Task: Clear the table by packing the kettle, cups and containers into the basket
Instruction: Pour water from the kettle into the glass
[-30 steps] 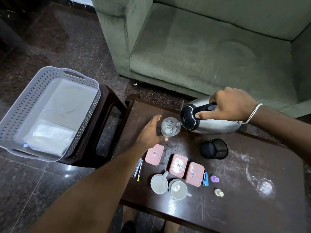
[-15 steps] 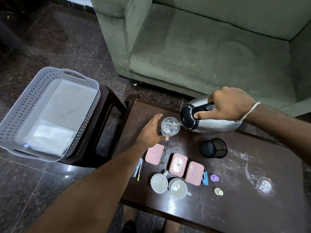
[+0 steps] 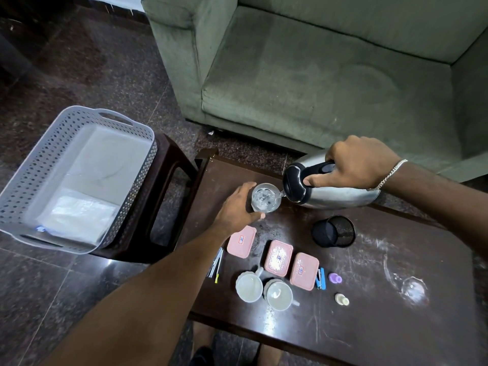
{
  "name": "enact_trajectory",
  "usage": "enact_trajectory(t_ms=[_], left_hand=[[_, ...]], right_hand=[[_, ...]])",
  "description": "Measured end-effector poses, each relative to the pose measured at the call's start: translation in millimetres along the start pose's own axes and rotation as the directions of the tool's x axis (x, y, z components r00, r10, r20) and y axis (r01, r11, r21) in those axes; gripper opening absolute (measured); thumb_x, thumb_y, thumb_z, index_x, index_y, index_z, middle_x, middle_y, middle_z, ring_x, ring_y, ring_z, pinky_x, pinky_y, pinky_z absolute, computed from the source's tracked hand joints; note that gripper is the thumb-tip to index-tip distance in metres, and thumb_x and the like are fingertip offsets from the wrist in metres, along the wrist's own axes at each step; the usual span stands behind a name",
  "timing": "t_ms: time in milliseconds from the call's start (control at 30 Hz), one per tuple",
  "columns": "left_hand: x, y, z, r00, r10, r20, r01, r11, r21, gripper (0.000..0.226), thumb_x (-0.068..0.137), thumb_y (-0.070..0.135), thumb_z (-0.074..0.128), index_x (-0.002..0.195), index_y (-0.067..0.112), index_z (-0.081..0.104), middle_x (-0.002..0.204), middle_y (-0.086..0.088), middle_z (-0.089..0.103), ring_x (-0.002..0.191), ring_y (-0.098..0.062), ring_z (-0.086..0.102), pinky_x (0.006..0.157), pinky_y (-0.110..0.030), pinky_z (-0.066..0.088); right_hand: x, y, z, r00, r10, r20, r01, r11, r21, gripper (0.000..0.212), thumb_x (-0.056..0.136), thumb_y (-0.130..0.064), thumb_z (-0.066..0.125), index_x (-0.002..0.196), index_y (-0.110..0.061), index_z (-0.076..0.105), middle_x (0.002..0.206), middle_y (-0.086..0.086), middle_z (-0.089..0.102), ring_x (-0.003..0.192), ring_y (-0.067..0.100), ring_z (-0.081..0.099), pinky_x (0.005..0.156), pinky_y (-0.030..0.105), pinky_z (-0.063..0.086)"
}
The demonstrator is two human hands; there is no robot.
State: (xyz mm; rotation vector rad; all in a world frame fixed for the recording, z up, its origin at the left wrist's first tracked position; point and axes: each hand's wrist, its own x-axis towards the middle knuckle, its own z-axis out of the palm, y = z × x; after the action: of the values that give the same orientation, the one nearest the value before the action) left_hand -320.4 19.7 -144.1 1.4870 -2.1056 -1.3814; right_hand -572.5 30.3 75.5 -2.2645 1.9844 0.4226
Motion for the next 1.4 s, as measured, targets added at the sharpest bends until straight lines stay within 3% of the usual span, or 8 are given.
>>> enact_trajectory(t_ms=[300, 633, 700, 800, 1000, 1167, 1233, 1400], left_hand=[[-2.4, -2.6, 1.4, 0.999, 0.041, -0.035, -0.04, 0.999, 0.027, 0.077, 0.072, 0.031, 0.09, 0.137, 0.031, 0.048, 0.134, 0.005, 0.059, 0.12, -0.019, 0.06, 0.099, -0.045, 0.053], [1.3, -8.4, 0.1, 0.999, 0.038, -0.024, -0.037, 0.999, 0.036, 0.09, 0.07, 0.037, 0.091, 0.146, 0.03, 0.043, 0.141, 0.003, 0.057, 0.127, -0.02, 0.058, 0.109, -0.045, 0.048], [2.0, -10.9, -3.9, 0.999, 0.037, -0.022, -0.036, 0.999, 0.039, 0.095, 0.069, 0.038, 0.092, 0.149, 0.03, 0.041, 0.143, 0.002, 0.055, 0.127, -0.02, 0.057, 0.109, -0.045, 0.048], [1.0, -14.0, -11.2, 0.999, 0.041, -0.012, -0.04, 0.999, 0.018, 0.099, 0.068, 0.038, 0.093, 0.151, 0.031, 0.04, 0.146, 0.002, 0.053, 0.127, -0.02, 0.057, 0.104, -0.047, 0.052], [-0.1, -18.9, -37.9, 0.997, 0.075, -0.024, -0.076, 0.996, -0.036, 0.1, 0.066, 0.046, 0.093, 0.148, 0.038, 0.037, 0.153, 0.006, 0.047, 0.135, -0.017, 0.052, 0.107, -0.046, 0.053], [-4.0, -19.6, -73.6, 0.994, 0.094, -0.049, -0.098, 0.989, -0.106, 0.101, 0.068, 0.043, 0.095, 0.151, 0.038, 0.037, 0.157, 0.007, 0.044, 0.135, -0.015, 0.051, 0.092, -0.027, 0.054], [-7.2, -18.1, -95.8, 0.994, 0.087, -0.069, -0.097, 0.983, -0.155, 0.101, 0.069, 0.04, 0.095, 0.152, 0.038, 0.037, 0.158, 0.007, 0.043, 0.135, -0.014, 0.049, 0.093, -0.028, 0.053], [-26.6, -26.7, -174.2, 0.982, 0.104, -0.154, -0.124, 0.984, -0.126, 0.098, 0.069, 0.044, 0.093, 0.151, 0.036, 0.039, 0.152, 0.006, 0.049, 0.134, -0.014, 0.051, 0.096, -0.033, 0.055]], right_hand=[[-2.1, 0.9, 0.8, 1.0, -0.005, 0.013, 0.005, 1.0, 0.023, 0.091, 0.061, -0.101, 0.035, 0.061, -0.014, 0.06, 0.053, -0.002, 0.049, 0.056, 0.032, 0.056, 0.051, 0.029, 0.036], [-2.0, 20.6, 4.9, 0.997, 0.066, 0.044, -0.073, 0.98, 0.186, 0.08, 0.06, -0.099, 0.05, 0.057, -0.019, 0.059, 0.042, -0.003, 0.051, 0.047, 0.02, 0.054, 0.047, 0.027, 0.036], [-2.8, 29.1, 6.9, 0.995, 0.061, 0.074, -0.079, 0.957, 0.278, 0.068, 0.061, -0.095, 0.058, 0.06, -0.027, 0.06, 0.037, -0.004, 0.042, 0.041, 0.019, 0.045, 0.045, 0.028, 0.034], [-5.3, 40.0, 11.8, 0.993, 0.035, 0.109, -0.073, 0.926, 0.37, 0.07, 0.066, -0.085, 0.068, 0.051, -0.018, 0.054, 0.04, -0.005, 0.03, 0.042, 0.015, 0.028, 0.046, 0.031, 0.027], [-14.6, 45.4, 16.9, 0.996, 0.034, 0.088, -0.068, 0.901, 0.428, 0.071, 0.068, -0.074, 0.072, 0.049, -0.01, 0.049, 0.043, -0.006, 0.026, 0.045, 0.012, 0.024, 0.047, 0.03, 0.024], [-17.1, 41.9, 4.6, 0.989, 0.146, 0.035, -0.14, 0.814, 0.564, 0.064, 0.068, -0.073, 0.072, 0.058, -0.01, 0.065, 0.043, -0.004, 0.04, 0.042, 0.011, 0.033, 0.045, 0.026, 0.027], [-12.6, 34.3, -5.7, 0.98, 0.196, 0.021, -0.164, 0.752, 0.639, 0.066, 0.066, -0.078, 0.072, 0.066, -0.013, 0.073, 0.044, 0.001, 0.047, 0.041, 0.01, 0.037, 0.043, 0.023, 0.031], [16.5, -9.3, -38.0, 0.983, 0.178, -0.042, -0.074, 0.599, 0.797, 0.084, 0.065, -0.087, 0.068, 0.057, -0.003, 0.059, 0.049, 0.019, 0.054, 0.043, 0.015, 0.042, 0.046, 0.026, 0.033]])
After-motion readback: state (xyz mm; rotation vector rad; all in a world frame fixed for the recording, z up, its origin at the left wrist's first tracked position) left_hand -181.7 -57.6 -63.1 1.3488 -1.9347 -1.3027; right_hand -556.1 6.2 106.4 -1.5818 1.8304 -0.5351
